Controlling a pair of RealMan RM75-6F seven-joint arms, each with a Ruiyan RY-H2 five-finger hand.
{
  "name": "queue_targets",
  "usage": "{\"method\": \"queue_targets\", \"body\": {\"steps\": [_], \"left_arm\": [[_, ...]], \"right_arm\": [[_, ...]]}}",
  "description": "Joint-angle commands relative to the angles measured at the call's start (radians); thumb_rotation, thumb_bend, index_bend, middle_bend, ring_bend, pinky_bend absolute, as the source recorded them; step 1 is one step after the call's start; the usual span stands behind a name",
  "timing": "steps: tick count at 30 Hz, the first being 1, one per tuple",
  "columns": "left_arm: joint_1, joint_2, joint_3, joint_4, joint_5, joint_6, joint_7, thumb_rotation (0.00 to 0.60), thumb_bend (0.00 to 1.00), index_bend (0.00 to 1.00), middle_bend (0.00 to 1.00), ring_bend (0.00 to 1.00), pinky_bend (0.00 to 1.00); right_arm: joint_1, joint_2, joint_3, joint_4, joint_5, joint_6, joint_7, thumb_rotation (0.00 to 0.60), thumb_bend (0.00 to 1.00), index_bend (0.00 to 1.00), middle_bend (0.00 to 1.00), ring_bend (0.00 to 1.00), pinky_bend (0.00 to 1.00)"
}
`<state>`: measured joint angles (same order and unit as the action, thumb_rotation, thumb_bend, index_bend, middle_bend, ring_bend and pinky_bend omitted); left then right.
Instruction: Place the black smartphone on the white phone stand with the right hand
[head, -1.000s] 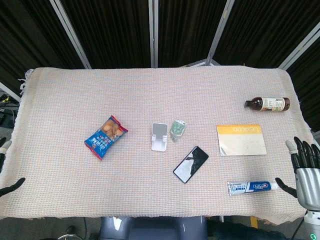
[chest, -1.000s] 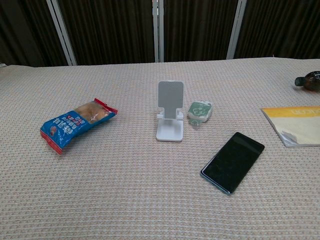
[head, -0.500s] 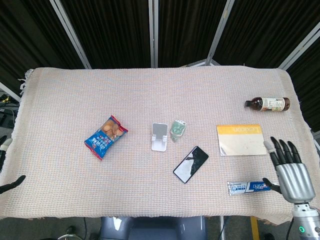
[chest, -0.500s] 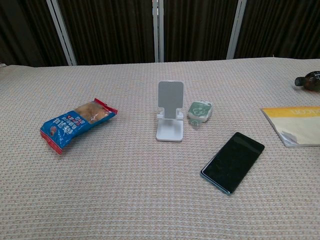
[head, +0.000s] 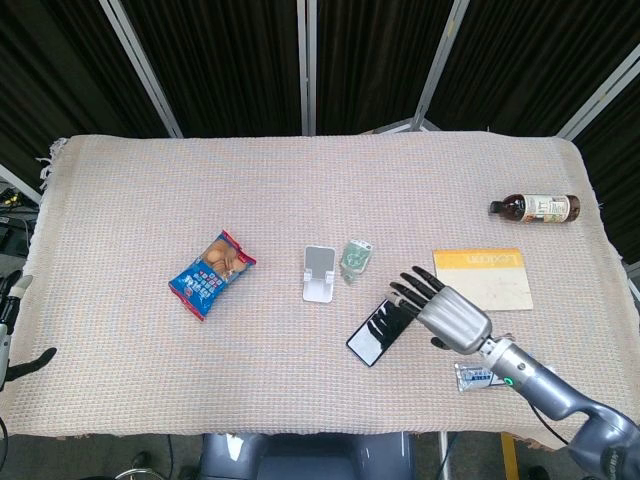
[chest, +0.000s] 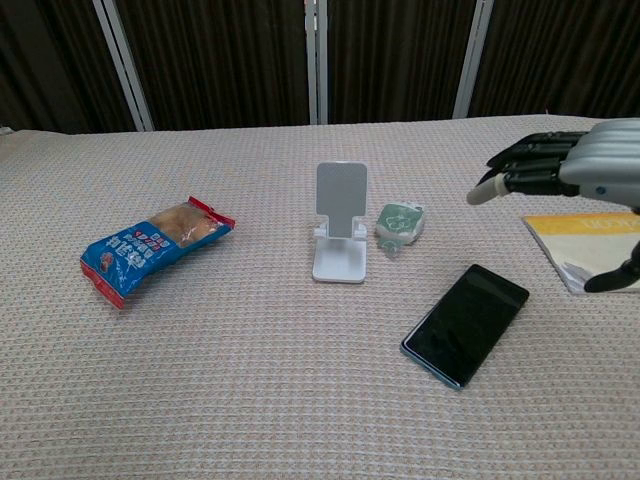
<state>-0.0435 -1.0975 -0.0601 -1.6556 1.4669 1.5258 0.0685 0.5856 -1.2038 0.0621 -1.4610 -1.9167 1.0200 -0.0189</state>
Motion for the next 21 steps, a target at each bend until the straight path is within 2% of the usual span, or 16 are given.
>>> {"method": "queue_targets", "body": {"steps": [1, 6, 12, 16, 21], "left_arm": [[-0.005, -0.009, -0.006, 0.012, -0.019, -0.013, 0.007, 0.6, 0.0, 0.0, 0.0, 0.0, 0.0], [-0.012, -0.019, -0.017, 0.031, -0.047, -0.028, 0.013, 0.6, 0.0, 0.0, 0.0, 0.0, 0.0], [-0.022, -0.026, -0.025, 0.044, -0.07, -0.048, 0.021, 0.6, 0.0, 0.0, 0.0, 0.0, 0.0], [-0.028, -0.034, -0.028, 0.056, -0.083, -0.06, 0.03, 0.6, 0.0, 0.0, 0.0, 0.0, 0.0], [-0.031, -0.038, -0.027, 0.055, -0.087, -0.064, 0.039, 0.6, 0.0, 0.0, 0.0, 0.0, 0.0]], "right_arm": [[0.053, -0.059, -0.016, 0.061, -0.04, -0.044, 0.002, 0.6, 0.0, 0.21, 0.21, 0.14, 0.13], [0.103, -0.136, -0.043, 0.134, -0.088, -0.058, -0.018, 0.6, 0.0, 0.23, 0.23, 0.15, 0.15], [0.142, -0.213, -0.068, 0.212, -0.089, -0.091, -0.049, 0.6, 0.0, 0.24, 0.24, 0.16, 0.16], [0.158, -0.268, -0.092, 0.295, -0.102, -0.077, -0.091, 0.6, 0.0, 0.25, 0.24, 0.16, 0.16], [0.168, -0.302, -0.106, 0.339, -0.091, -0.073, -0.109, 0.6, 0.0, 0.25, 0.24, 0.16, 0.16]]}}
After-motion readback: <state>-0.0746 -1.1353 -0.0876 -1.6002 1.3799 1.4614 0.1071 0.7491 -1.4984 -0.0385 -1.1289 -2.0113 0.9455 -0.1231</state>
